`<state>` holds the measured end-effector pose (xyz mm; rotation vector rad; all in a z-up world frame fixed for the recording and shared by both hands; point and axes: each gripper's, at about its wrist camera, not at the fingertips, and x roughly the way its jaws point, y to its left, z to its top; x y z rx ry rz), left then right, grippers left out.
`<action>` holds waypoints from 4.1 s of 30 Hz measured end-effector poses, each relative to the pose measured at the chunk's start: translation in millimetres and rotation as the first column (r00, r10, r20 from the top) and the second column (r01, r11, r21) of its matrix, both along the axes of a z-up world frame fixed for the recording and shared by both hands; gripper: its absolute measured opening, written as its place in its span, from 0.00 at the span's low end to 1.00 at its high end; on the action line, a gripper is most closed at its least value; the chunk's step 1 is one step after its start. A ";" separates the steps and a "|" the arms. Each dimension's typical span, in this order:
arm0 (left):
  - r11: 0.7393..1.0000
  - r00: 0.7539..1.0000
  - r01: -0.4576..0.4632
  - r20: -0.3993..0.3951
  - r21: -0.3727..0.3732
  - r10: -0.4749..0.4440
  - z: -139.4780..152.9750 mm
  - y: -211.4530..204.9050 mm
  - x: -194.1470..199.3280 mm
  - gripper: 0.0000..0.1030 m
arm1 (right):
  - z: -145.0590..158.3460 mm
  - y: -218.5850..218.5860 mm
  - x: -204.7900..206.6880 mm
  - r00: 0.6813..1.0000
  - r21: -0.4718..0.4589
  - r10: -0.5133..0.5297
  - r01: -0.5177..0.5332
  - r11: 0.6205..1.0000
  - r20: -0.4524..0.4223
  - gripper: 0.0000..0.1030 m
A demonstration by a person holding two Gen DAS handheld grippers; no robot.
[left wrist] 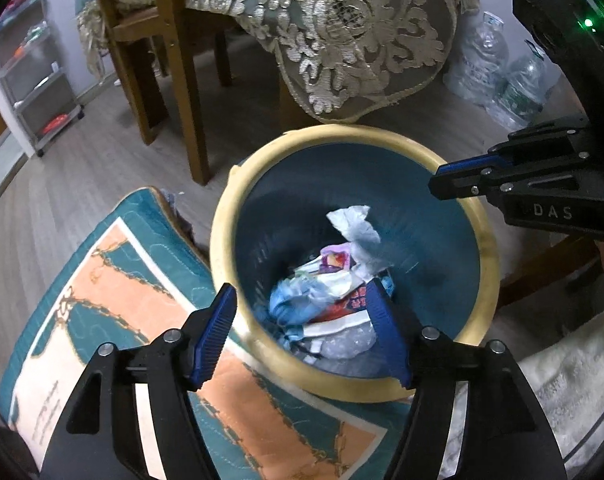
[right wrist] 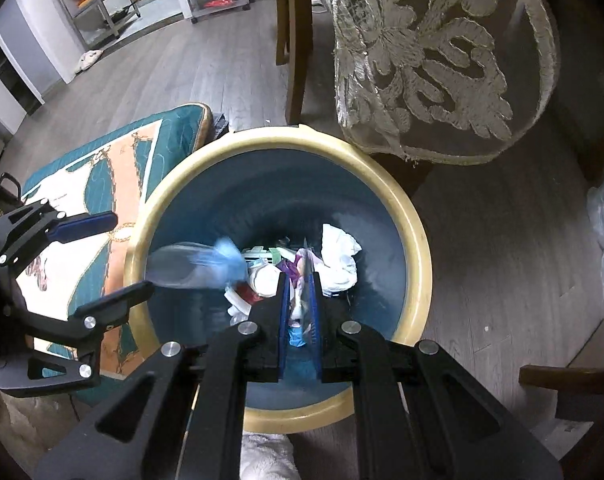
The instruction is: Collect trash
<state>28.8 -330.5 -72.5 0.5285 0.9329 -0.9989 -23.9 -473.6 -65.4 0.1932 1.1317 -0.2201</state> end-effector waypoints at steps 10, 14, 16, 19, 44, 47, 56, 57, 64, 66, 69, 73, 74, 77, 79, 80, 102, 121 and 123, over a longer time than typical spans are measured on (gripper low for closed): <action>0.991 0.993 -0.118 0.017 -0.058 0.119 47.7 64.6 1.8 0.78 | 27.4 29.5 -16.3 0.990 0.031 -0.122 0.121 0.992 0.063 0.58; 0.979 0.982 -0.185 0.031 -0.088 0.188 71.4 100.1 -5.2 0.88 | 41.0 58.5 -30.3 0.975 0.020 -0.189 0.188 0.982 0.115 0.80; 0.973 0.975 -0.210 0.046 -0.095 0.215 81.2 115.5 -10.7 0.89 | 41.1 73.3 -43.0 0.960 0.064 -0.244 0.237 0.969 0.138 0.85; 0.965 0.964 -0.241 0.093 -0.101 0.250 92.3 135.5 -19.9 0.92 | 35.7 90.3 -63.4 0.936 0.069 -0.320 0.313 0.947 0.147 0.93; 0.935 0.925 -0.352 0.135 -0.041 0.354 57.6 133.3 -17.6 0.95 | 19.8 108.5 -88.3 0.908 -0.056 -0.377 0.393 0.918 0.184 0.94; 0.934 0.924 -0.354 0.140 -0.036 0.356 56.8 132.9 -17.2 0.95 | 20.3 108.5 -88.0 0.907 -0.057 -0.378 0.394 0.917 0.187 0.94; 0.932 0.922 -0.360 0.133 -0.039 0.362 57.3 134.6 -15.4 0.95 | 21.0 108.1 -87.6 0.908 -0.061 -0.375 0.392 0.918 0.190 0.94; 0.932 0.922 -0.361 0.134 -0.039 0.362 57.4 134.6 -15.3 0.95 | 21.2 107.9 -87.2 0.909 -0.063 -0.372 0.390 0.919 0.190 0.94; 0.932 0.922 -0.361 0.133 -0.039 0.362 57.3 135.0 -14.9 0.95 | 21.4 107.4 -85.9 0.912 -0.070 -0.364 0.382 0.921 0.189 0.94; 0.933 0.923 -0.359 0.133 -0.038 0.361 57.2 135.0 -14.9 0.95 | 21.4 107.3 -85.8 0.912 -0.071 -0.365 0.383 0.921 0.190 0.94; 0.932 0.922 -0.361 0.132 -0.038 0.363 57.1 134.9 -14.8 0.95 | 21.3 107.7 -85.7 0.911 -0.073 -0.365 0.384 0.920 0.191 0.94; 0.934 0.924 -0.356 0.137 -0.036 0.357 56.9 134.4 -15.3 0.95 | 21.0 107.4 -85.7 0.911 -0.073 -0.365 0.385 0.920 0.191 0.94; 0.934 0.924 -0.357 0.136 -0.036 0.358 56.4 133.8 -15.2 0.95 | 20.9 107.3 -85.5 0.911 -0.073 -0.365 0.384 0.921 0.190 0.94; 0.933 0.923 -0.357 0.136 -0.035 0.359 56.1 133.8 -15.3 0.95 | 21.0 107.6 -85.5 0.911 -0.073 -0.365 0.384 0.920 0.191 0.94; 0.933 0.924 -0.358 0.134 -0.037 0.359 56.2 133.8 -15.4 0.95 | 21.4 106.9 -85.6 0.910 -0.075 -0.366 0.386 0.920 0.193 0.94; 0.933 0.924 -0.357 0.135 -0.037 0.359 56.2 133.8 -15.3 0.95 | 21.2 106.9 -85.8 0.910 -0.075 -0.367 0.386 0.919 0.192 0.94; 0.932 0.922 -0.362 0.138 -0.035 0.363 55.0 132.9 -15.7 0.95 | 19.8 104.8 -86.8 0.909 -0.081 -0.370 0.390 0.917 0.192 0.94; 0.931 0.920 -0.364 0.141 -0.031 0.365 55.0 132.4 -15.5 0.95 | 20.3 104.6 -86.6 0.908 -0.083 -0.371 0.392 0.916 0.196 0.94; 0.931 0.920 -0.364 0.145 -0.030 0.365 54.6 132.2 -16.4 0.95 | 20.5 104.0 -86.9 0.907 -0.083 -0.372 0.394 0.915 0.197 0.94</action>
